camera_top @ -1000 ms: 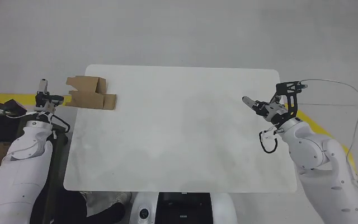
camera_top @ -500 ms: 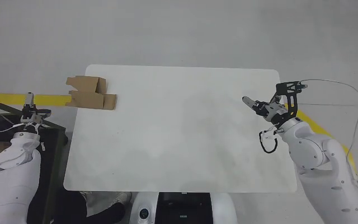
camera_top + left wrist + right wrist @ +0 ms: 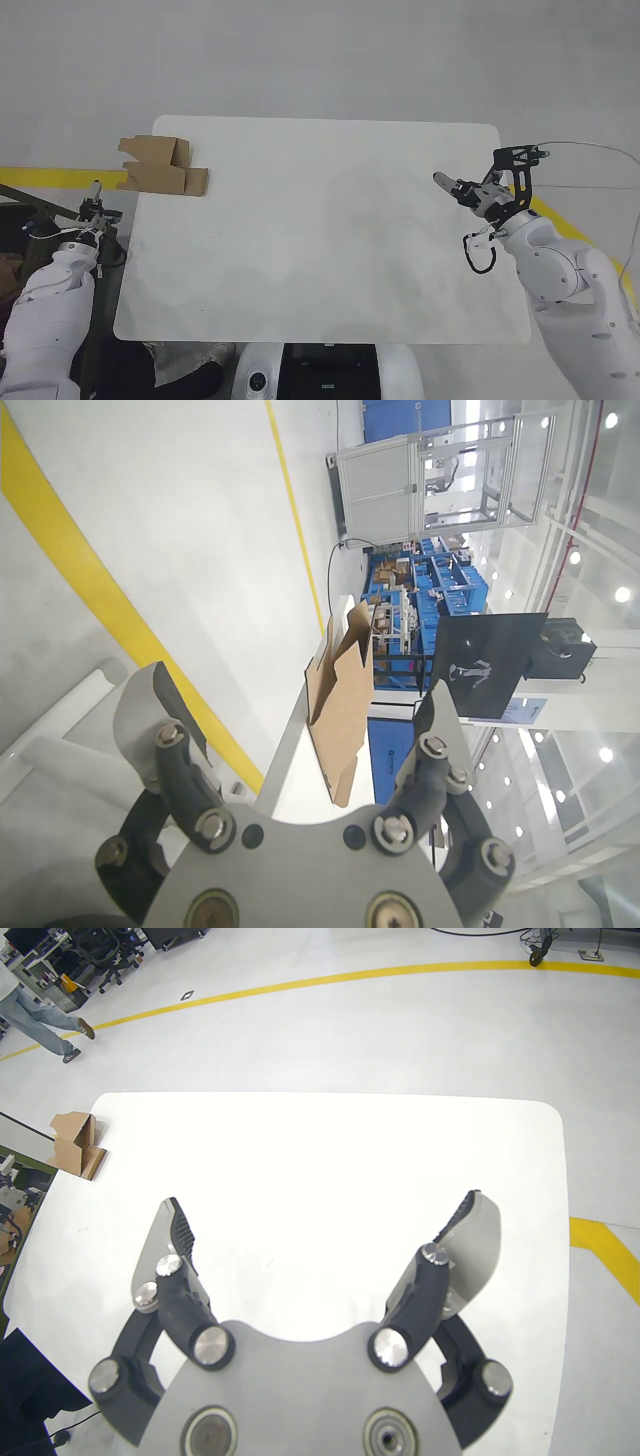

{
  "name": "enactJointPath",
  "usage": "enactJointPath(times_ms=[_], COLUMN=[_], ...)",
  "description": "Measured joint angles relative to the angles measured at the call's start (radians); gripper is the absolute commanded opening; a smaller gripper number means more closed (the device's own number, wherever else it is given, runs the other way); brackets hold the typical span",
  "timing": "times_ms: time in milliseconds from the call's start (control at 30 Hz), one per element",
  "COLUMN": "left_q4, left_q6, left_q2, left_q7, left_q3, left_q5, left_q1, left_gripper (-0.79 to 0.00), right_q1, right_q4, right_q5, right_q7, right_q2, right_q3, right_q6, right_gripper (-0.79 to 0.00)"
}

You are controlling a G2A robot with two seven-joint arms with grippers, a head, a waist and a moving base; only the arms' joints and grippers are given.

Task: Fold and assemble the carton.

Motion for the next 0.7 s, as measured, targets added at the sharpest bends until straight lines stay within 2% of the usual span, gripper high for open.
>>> enactJointPath(times_ms=[367,433,467,500,533,700], left_q4=[0.143,0.168,0.177,0.19,0.199,0.242], left_q6=[-0.067,-0.081,-0.086,-0.091,-0.095,-0.114], left_q2=[-0.045,-0.05,-0.052,-0.055,-0.056,-0.063], left_q7=[0.003,0.006,0.006,0.005,0.005,0.012], left_q3=[0.093,0.1,0.102,0.105,0.107,0.114], left_q5=[0.063,0.07,0.072,0.075,0.078,0.097], left_q1=[-0.156,-0.177,-0.185,-0.195,-0.203,-0.239], left_gripper=[0.0,-0.089,-0.16,-0.277,-0.354,-0.52], right_q1=[0.0,0.0,0.0,0.0,0.0,0.0], right_q4=[0.0,0.0,0.0,0.0,0.0,0.0], right_q5=[0.0,0.0,0.0,0.0,0.0,0.0], right_q7=[0.0,0.0,0.0,0.0,0.0,0.0], right_q2=[0.0,0.0,0.0,0.0,0.0,0.0], right_q3=[0.0,0.0,0.0,0.0,0.0,0.0], right_q6=[0.0,0.0,0.0,0.0,0.0,0.0], right_gripper=[0.0,0.0,0.0,0.0,0.0,0.0])
